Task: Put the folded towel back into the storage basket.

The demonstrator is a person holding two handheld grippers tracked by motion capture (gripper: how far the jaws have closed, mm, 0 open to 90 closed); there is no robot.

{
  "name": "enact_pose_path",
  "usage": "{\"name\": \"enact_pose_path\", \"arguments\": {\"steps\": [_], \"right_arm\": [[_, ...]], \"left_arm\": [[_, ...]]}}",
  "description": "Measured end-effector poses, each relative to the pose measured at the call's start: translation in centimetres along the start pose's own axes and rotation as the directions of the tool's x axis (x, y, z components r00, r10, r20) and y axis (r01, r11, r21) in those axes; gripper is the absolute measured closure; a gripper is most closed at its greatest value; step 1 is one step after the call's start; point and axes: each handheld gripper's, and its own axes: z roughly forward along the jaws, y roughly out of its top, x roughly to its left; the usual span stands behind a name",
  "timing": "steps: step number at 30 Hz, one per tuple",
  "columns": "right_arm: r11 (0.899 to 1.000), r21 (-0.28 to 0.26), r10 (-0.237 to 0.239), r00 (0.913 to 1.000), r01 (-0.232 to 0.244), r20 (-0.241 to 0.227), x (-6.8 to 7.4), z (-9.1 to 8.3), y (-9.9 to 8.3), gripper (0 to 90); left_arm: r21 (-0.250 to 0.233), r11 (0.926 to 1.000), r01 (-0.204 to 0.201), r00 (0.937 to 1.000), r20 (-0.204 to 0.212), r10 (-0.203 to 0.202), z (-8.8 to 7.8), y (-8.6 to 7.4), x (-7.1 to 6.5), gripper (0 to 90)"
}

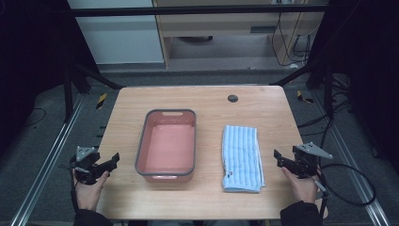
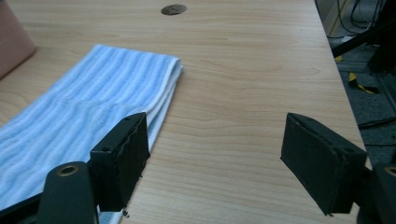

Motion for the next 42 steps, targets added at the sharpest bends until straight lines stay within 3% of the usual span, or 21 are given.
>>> {"name": "enact_pose_path", "arguments": {"steps": [6, 21, 33, 42], "right_arm": [[1.0, -0.026, -0.003, 0.999, 0.002, -0.044, 0.6, -0.8, 1.0, 25.7], [0.998, -0.066, -0.029, 0.9951, 0.023, -0.095, 1.3, -1.8, 3.5, 30.8], [0.995, -0.083, -0.061, 0.9895, 0.05, -0.131, 3.0, -1.6, 6.4, 33.0], [0.994, -0.097, -0.07, 0.987, 0.056, -0.145, 3.7, -1.4, 8.6, 33.3]], "left_arm": [[-0.038, 0.9983, -0.043, 0.9988, 0.021, 0.044, -1.1, 0.8, -1.0, 26.0], [-0.112, 0.9913, -0.07, 0.992, 0.096, 0.081, -3.6, 3.5, -3.8, 29.4], [-0.117, 0.9901, -0.077, 0.9865, 0.135, 0.093, -3.2, 4.2, -5.8, 31.9], [-0.13, 0.9859, -0.105, 0.9752, 0.18, 0.128, -2.6, 5.5, -9.0, 32.7]]}}
